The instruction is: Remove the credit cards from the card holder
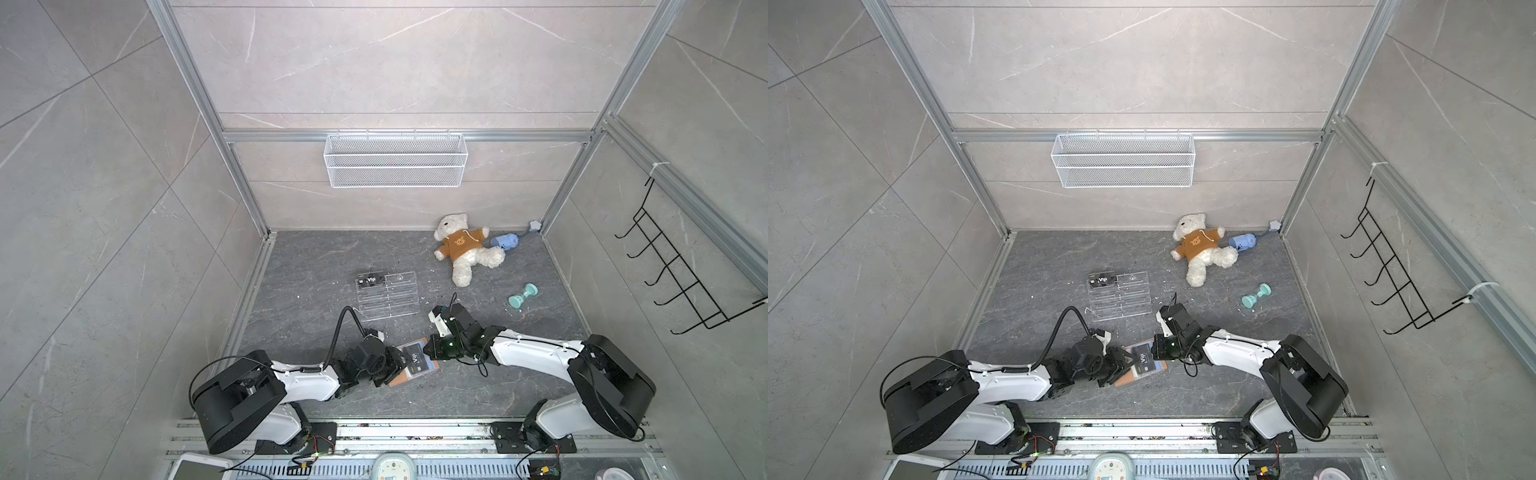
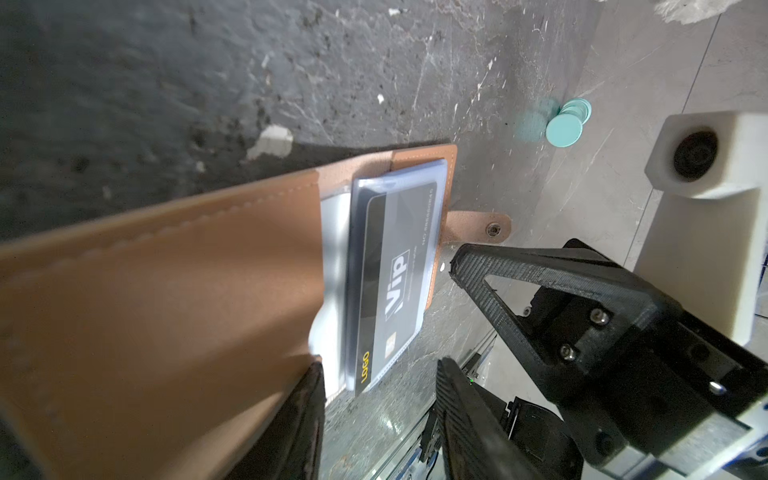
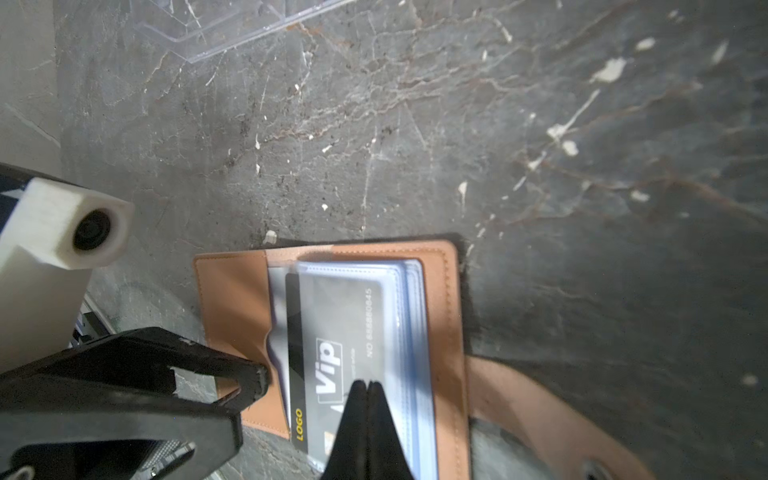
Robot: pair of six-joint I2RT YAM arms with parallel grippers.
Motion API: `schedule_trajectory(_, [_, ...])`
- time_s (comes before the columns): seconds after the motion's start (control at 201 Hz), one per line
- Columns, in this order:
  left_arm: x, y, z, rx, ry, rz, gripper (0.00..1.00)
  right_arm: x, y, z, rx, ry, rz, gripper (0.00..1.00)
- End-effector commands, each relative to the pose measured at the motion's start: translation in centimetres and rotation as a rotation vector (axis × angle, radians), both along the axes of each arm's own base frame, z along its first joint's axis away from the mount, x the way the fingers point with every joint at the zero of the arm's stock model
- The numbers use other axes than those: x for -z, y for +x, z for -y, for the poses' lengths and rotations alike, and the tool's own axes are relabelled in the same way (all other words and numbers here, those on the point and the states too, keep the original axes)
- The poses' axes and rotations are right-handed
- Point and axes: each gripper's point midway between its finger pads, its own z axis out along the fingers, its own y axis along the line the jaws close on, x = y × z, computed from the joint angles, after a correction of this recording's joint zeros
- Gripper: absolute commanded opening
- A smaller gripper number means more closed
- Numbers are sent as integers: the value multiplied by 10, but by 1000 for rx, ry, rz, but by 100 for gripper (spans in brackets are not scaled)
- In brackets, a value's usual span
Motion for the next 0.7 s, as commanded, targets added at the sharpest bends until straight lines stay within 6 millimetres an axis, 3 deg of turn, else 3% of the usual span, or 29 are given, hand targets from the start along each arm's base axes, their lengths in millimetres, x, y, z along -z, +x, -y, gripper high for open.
schedule_trajectory(0.0, [-9,5,6,-17,-59,20,43,6,0,0,9,6,-20,3])
schedule_trajectory(0.692, [11,9,-3,-70,-81,37,40,21,-3,0,15,-1,-44,4])
